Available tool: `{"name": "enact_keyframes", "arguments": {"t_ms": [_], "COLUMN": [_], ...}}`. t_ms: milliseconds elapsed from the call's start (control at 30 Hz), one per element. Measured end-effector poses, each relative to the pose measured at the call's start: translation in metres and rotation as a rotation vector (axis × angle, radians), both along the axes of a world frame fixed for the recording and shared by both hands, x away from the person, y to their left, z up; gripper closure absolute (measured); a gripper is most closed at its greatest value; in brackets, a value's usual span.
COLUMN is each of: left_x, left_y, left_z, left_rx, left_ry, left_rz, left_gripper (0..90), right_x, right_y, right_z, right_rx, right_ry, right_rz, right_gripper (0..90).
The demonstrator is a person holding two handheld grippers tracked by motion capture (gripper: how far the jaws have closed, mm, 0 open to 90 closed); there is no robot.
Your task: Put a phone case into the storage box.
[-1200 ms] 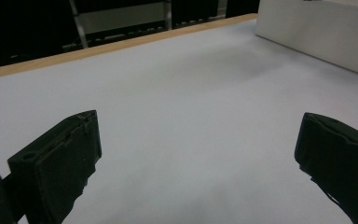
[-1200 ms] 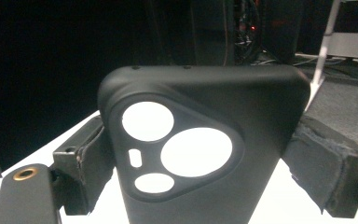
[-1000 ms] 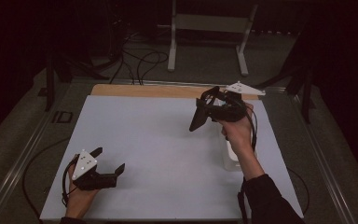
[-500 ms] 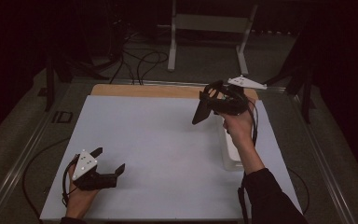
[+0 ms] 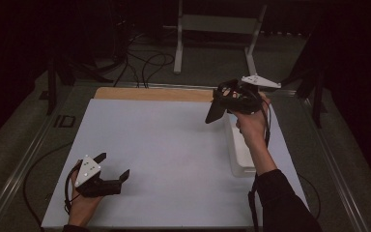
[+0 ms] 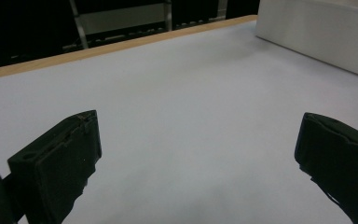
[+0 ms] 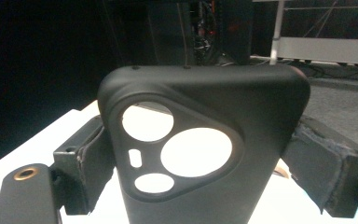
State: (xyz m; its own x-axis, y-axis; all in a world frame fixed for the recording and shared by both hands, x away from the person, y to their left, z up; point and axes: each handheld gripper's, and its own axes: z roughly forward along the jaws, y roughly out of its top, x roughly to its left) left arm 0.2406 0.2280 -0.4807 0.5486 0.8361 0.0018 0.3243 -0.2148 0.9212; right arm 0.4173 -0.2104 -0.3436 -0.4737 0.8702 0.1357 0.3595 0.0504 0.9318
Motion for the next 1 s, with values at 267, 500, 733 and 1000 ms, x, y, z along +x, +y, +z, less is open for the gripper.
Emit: {"name": "enact_keyframes", "arguments": {"t_ms": [267,500,733,1000], "left_x": [0.0,0.0,0.0,0.0], "left_y": [0.0,0.0,0.0,0.0], "left_z": [0.0,0.0,0.0,0.0], "left_rx": [-0.002,0.0,-0.002,-0.003], "left_ry": [0.0,0.0,-0.001,-0.002], "left_rz": [0.002,0.001,0.002,0.0], "left_gripper": [1.0,1.0,0.9,0.9], "right_x": [0.007,0.01,0.013,0.016], "right_y": [-0.009,-0.019,-0.027,-0.033], "right_z": [0.001,0.0,0.0,0.001], "right_rx": [-0.002,0.014,-0.009,-0.037], "right_ry": [-0.001,0.001,0.004,0.005], "right_rz": [-0.044,-0.086,-0.125,-0.152], "right_gripper": [14.5,14.5,14.5,14.4]}}
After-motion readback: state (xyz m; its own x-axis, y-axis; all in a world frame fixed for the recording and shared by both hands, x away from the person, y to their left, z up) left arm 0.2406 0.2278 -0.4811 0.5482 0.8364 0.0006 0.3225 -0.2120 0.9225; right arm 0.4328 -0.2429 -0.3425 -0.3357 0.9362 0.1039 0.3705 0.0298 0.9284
